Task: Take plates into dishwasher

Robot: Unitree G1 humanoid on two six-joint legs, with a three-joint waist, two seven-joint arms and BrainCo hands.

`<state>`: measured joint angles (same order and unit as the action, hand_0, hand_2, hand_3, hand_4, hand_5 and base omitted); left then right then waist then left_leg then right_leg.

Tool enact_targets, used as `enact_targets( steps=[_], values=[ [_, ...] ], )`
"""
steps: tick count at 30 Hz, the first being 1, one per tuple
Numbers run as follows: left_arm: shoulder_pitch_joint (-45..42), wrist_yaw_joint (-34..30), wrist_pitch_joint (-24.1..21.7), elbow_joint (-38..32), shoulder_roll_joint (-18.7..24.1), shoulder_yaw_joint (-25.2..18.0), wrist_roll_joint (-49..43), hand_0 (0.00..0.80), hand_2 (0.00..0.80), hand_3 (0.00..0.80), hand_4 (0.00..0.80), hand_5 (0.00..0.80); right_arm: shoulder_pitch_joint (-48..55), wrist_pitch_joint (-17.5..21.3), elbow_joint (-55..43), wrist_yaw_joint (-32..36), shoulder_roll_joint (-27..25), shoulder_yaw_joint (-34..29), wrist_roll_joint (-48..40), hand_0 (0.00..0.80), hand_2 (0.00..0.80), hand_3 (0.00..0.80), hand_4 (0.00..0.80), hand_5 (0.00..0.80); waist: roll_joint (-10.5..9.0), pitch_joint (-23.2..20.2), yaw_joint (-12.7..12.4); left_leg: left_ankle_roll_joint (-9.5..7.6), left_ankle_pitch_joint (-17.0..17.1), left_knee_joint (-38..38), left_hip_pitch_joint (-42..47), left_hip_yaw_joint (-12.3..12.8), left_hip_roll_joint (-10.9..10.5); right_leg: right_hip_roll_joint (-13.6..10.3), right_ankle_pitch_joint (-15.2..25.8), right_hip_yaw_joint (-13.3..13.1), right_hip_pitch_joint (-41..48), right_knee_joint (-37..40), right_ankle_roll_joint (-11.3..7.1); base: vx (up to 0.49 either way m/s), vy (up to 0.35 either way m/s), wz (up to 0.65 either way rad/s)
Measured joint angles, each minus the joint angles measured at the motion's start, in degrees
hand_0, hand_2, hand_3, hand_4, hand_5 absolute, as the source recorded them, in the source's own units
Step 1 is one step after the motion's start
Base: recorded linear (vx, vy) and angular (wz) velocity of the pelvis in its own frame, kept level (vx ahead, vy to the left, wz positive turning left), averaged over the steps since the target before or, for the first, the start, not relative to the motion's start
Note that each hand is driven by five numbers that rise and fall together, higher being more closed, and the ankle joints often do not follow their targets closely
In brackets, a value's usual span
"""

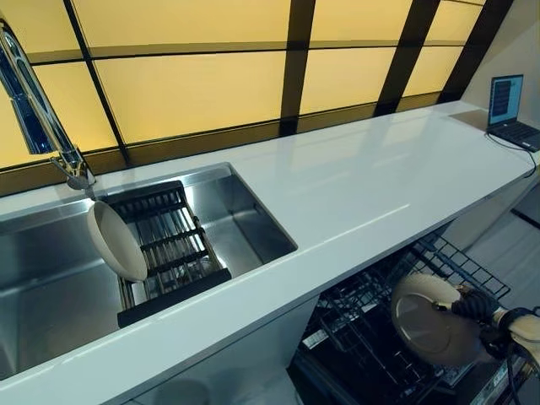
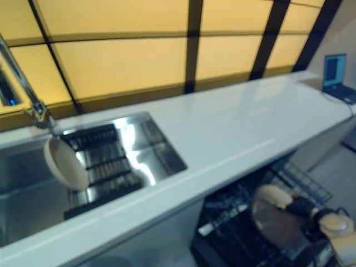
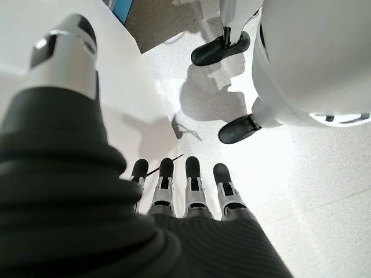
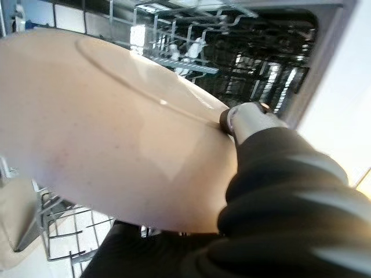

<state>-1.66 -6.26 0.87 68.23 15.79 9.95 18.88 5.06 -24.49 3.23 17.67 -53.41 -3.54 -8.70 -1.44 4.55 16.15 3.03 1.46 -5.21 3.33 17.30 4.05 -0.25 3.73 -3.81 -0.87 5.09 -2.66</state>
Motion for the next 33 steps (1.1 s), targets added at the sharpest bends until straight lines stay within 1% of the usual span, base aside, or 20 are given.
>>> enact_targets(
  steps=[3,9,12,13,15,17,18,19,24,28,29,31,33],
  values=[
    [-0.16,0.04,0.0,-0.65,-0.08,0.04,0.0,0.0,0.0,0.0,0.0,0.0,-0.23,0.58,2.32,-1.58,1.27,1.53,2.82,0.8,0.8,0.8,0.8,0.8,0.63,0.1,-0.26,0.01,0.01,0.0,-0.05,-0.19,0.05,0.0,-0.02,0.27,0.05,0.0,0.01,0.0,0.0,0.0],
    [-0.17,0.05,0.06,-1.79,-0.06,0.06,-0.06,0.0,0.0,0.0,0.0,0.0,-0.3,2.22,8.38,-4.59,4.76,5.06,5.31,0.8,0.8,0.8,0.8,0.8,0.88,0.2,-1.39,0.0,0.02,0.0,-0.2,-0.5,0.04,-0.07,-0.05,0.92,0.07,0.02,0.06,-0.005,-0.003,0.02],
    [-0.2,0.03,0.17,-1.85,-0.05,0.12,-0.07,0.0,0.0,0.0,0.0,0.0,-0.8,3.58,9.62,-6.72,5.83,5.77,6.62,0.8,0.8,0.8,0.8,0.8,1.03,0.22,-1.51,-0.02,0.04,0.0,-0.43,-0.92,0.04,-0.09,-0.11,1.33,0.07,0.02,0.15,-0.012,0.0,0.08],
    [-0.23,0.03,0.3,-1.85,-0.05,0.25,-0.08,0.0,0.0,0.0,0.0,0.0,-1.48,4.53,11.32,-7.7,6.19,6.66,7.42,0.8,0.8,0.8,0.8,0.8,1.08,0.22,-1.55,-0.04,0.06,0.01,-0.59,-1.19,0.04,-0.12,-0.12,1.42,0.05,0.02,0.15,-0.003,0.001,0.12],
    [-0.19,0.0,0.67,-2.55,0.0,1.29,-0.08,0.0,0.0,0.0,0.0,0.0,-2.41,5.19,14.01,-9.46,7.89,7.13,9.01,0.8,0.8,0.8,0.8,0.8,1.29,0.32,-1.68,-0.1,0.13,0.02,-0.92,-1.65,0.02,-0.16,-0.12,1.81,-0.06,0.02,0.16,0.002,-0.005,0.11],
    [-0.14,0.02,1.09,-3.04,-0.02,1.68,-0.09,0.0,0.0,0.0,0.0,0.0,-3.51,5.7,15.57,-10.66,8.03,8.91,9.32,0.8,0.8,0.8,0.8,0.8,1.66,0.5,-2.09,-0.11,0.15,0.03,-0.87,-1.73,0.02,-0.18,-0.11,2.12,0.05,0.03,0.16,0.002,-0.004,0.02],
    [-0.07,0.01,1.13,-3.08,0.0,2.36,-0.1,0.0,0.0,0.0,0.0,0.0,-3.95,5.99,17.12,-11.33,8.41,9.28,9.65,0.8,0.8,0.8,0.8,0.8,1.86,0.59,-2.82,-0.11,0.16,0.04,-0.82,-1.76,0.03,-0.17,-0.11,2.2,0.11,0.03,0.16,0.0,0.0,0.0],
    [0.16,-0.01,1.14,-3.42,-0.07,2.36,-0.11,0.0,0.0,0.0,0.0,0.0,-4.06,6.14,18.04,-11.76,8.58,9.45,9.9,0.8,0.8,0.8,0.8,0.8,1.91,0.61,-3.03,-0.11,0.16,0.04,-0.83,-1.79,0.04,-0.17,-0.12,2.24,0.12,0.03,0.16,-0.001,-0.006,0.07],
    [0.5,-0.09,1.14,-4.67,-0.03,2.4,-0.12,0.0,0.0,0.0,0.0,0.0,-6.69,6.71,22.98,-14.59,10.59,11.67,11.54,0.8,0.8,0.8,0.8,0.8,2.71,0.9,-4.58,-0.12,0.37,0.04,-0.94,-3.11,0.01,-0.26,-0.23,3.45,0.61,0.04,0.32,-0.004,-0.008,0.12],
    [0.47,-0.44,1.31,-4.66,-0.02,2.54,-0.14,0.0,0.0,0.0,0.0,0.0,-8.56,7.92,26.49,-15.76,10.78,13.84,12.19,0.8,0.8,0.8,0.8,0.8,3.12,0.96,-4.95,-0.13,0.52,0.05,-1.09,-3.87,-0.05,-0.36,-0.37,4.34,0.82,0.04,0.51,-0.003,-0.009,0.11],
    [0.39,-0.5,1.35,-4.65,0.04,2.64,-0.14,0.0,0.0,0.0,0.0,0.0,-9.08,8.24,27.1,-15.93,10.9,14.08,12.52,0.8,0.8,0.8,0.8,0.8,3.46,1.05,-5.91,-0.16,0.56,0.05,-1.13,-4.0,-0.05,-0.38,-0.38,4.44,0.86,0.04,0.53,-0.003,-0.015,0.04],
    [0.77,-0.61,1.62,-4.7,0.07,3.53,-0.16,0.0,0.0,0.0,0.0,0.0,-9.79,8.98,29.05,-16.59,10.94,14.58,12.54,0.8,0.8,0.8,0.8,0.8,3.58,1.08,-6.2,-0.16,0.59,0.06,-1.18,-4.2,-0.08,-0.4,-0.4,4.47,0.88,0.05,0.57,-0.004,-0.011,0.06],
    [0.78,-0.98,1.7,-4.71,0.07,3.55,-0.18,0.0,0.0,0.0,0.0,0.0,-10.61,9.71,30.14,-17.11,11.12,15.51,12.55,0.8,0.8,0.8,0.8,0.8,3.74,1.07,-6.22,-0.14,0.65,0.06,-1.27,-4.8,-0.13,-0.44,-0.56,4.84,0.99,0.04,0.81,-0.007,-0.01,0.12]
  ],
)
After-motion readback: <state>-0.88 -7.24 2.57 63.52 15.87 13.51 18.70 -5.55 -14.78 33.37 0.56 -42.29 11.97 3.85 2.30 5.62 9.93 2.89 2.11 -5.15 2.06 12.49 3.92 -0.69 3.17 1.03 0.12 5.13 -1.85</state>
